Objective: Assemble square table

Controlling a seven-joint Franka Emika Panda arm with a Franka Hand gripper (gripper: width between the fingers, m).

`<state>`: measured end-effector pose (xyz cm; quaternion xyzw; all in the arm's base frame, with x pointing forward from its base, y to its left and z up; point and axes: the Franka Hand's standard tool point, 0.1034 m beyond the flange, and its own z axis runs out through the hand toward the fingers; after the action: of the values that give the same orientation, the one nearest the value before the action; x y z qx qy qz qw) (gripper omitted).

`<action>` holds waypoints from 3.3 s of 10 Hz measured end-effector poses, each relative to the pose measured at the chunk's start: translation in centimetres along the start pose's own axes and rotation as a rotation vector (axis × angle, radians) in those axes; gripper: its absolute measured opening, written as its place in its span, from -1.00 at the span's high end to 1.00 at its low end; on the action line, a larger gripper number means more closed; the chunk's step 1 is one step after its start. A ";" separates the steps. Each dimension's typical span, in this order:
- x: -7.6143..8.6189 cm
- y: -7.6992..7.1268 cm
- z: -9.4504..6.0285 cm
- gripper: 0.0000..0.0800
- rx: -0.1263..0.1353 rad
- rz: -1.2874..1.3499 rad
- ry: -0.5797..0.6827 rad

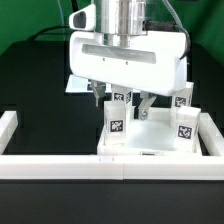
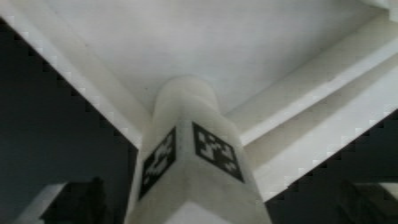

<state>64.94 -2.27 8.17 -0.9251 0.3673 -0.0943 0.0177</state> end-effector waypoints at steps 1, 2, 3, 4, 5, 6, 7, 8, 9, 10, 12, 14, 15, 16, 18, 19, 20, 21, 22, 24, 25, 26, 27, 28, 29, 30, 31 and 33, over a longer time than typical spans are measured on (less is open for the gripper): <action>0.0 0.1 0.0 -0.62 -0.001 -0.087 0.000; 0.1 0.1 0.0 -0.62 -0.001 -0.147 0.000; 0.1 0.1 0.0 -0.62 -0.002 -0.203 0.000; 0.1 0.2 0.0 -0.62 -0.003 -0.281 0.001; 0.2 0.2 0.0 -0.62 -0.010 -0.407 0.002; 0.2 0.3 0.0 -0.62 -0.013 -0.489 0.004; 0.2 0.3 0.0 -0.62 -0.020 -0.567 0.006; 0.4 0.4 0.0 -0.62 -0.030 -0.687 0.010; 0.5 0.5 0.0 -0.62 -0.032 -0.716 0.012; 0.7 0.6 0.0 -0.62 -0.043 -0.813 0.014; 0.9 0.8 0.0 -0.62 -0.054 -0.903 0.014; 0.9 0.8 0.0 -0.03 -0.054 -0.901 0.014; 0.9 0.7 -0.1 -0.03 -0.052 -0.892 0.016; 1.0 0.6 -0.2 0.26 -0.051 -0.875 0.020; 1.0 0.6 -0.2 0.26 -0.049 -0.797 0.021; 1.0 0.6 -0.1 0.26 -0.048 -0.726 0.023; 1.0 0.6 -0.1 0.26 -0.047 -0.650 0.024; 1.0 0.6 -0.1 0.26 -0.046 -0.588 0.026; 1.0 0.7 -0.1 0.26 -0.045 -0.533 0.027; 0.7 0.3 -0.1 0.26 -0.034 -0.256 0.027; 0.4 0.1 -0.1 0.26 -0.032 -0.146 0.027; 0.4 0.1 -0.1 0.26 -0.027 -0.038 0.026; 0.4 0.2 0.0 0.26 -0.017 0.080 0.021; 0.5 0.2 0.0 0.26 -0.004 0.202 0.016; 0.4 0.2 0.0 0.26 0.005 0.359 0.012; 0.4 0.0 0.0 0.26 0.005 0.474 0.009; 0.2 -0.1 0.0 0.26 0.004 0.555 0.003; 0.1 -0.2 0.0 0.26 0.007 0.708 -0.006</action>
Offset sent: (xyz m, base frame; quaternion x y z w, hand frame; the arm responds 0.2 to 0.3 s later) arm 0.0000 0.0000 0.0000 0.0000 0.0000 -0.1938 0.9810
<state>65.17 -2.18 8.23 -0.7405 0.6650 -0.0809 0.0536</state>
